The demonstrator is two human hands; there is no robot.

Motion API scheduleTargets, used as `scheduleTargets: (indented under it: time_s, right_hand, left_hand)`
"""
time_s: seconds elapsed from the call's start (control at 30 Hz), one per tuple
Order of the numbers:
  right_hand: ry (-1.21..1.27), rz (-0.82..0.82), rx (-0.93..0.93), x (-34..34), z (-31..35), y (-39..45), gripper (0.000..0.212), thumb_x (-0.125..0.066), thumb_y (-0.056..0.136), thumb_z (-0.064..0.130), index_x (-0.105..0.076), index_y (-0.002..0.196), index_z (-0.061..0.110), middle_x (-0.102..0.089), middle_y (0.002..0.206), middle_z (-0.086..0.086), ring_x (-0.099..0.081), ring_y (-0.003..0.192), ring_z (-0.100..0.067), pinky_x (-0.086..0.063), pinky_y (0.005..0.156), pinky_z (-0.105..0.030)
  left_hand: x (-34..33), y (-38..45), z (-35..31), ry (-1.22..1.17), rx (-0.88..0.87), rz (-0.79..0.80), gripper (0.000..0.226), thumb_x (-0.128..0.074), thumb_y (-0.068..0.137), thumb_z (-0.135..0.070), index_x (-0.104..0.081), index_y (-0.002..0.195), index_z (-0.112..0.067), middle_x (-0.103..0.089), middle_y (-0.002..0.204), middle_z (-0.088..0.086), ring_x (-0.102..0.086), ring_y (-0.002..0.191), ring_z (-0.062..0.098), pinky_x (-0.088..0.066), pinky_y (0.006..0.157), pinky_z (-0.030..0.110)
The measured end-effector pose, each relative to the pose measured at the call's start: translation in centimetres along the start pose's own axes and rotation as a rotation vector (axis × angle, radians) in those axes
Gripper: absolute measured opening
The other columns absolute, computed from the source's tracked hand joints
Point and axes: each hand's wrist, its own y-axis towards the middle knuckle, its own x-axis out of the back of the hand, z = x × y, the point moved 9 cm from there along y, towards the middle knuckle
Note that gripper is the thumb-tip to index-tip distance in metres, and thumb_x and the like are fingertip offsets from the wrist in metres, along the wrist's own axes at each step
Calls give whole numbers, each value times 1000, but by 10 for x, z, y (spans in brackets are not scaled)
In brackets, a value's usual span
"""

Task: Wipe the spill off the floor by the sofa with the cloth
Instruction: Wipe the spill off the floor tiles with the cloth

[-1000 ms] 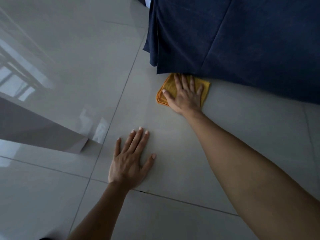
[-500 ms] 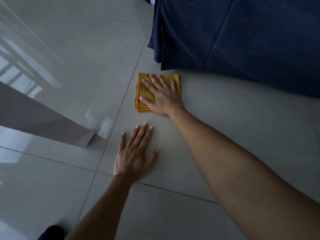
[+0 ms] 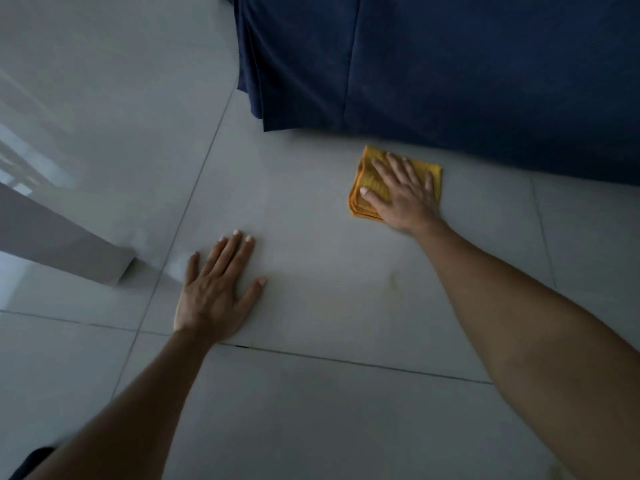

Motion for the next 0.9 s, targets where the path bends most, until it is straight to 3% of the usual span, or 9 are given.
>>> scheduleTargets:
  time_s: [0.3, 0.53, 0.77, 0.9]
  right_hand:
    - [24, -22, -242, 18, -152, -43, 70, -28, 91, 71, -9, 152, 43, -4, 163, 12, -4, 151, -16, -2, 117, -54]
    - [33, -11, -411, 21, -225, -81, 70, -25, 92, 70, -5, 153, 42, -2, 164, 11, -3, 151, -18, -4, 117, -54]
    - [26, 16, -490, 13, -215, -130, 71, -22, 94, 67, -4, 154, 36, 0, 164, 6, 0, 151, -20, -3, 117, -56]
    - [44, 31, -486, 8, -184, -150, 72, -21, 93, 68, -4, 155, 35, 3, 164, 6, 2, 151, -20, -4, 117, -58]
  left_hand:
    - [-1, 1, 0, 2, 5, -11, 72, -20, 87, -65, -18, 152, -33, -16, 158, -9, -15, 145, 10, -15, 115, 44]
    - [-3, 1, 1, 25, 9, -6, 71, -19, 88, -65, -13, 152, -35, -12, 159, -11, -14, 146, 10, -14, 116, 43]
    - [-2, -6, -6, -21, 28, 32, 77, -11, 88, -68, -21, 152, -26, -18, 159, -4, -18, 146, 17, -18, 114, 48]
    - [-3, -39, -11, -67, 34, 64, 77, -8, 88, -69, -18, 152, -28, -14, 159, -6, -12, 147, 15, -15, 117, 44]
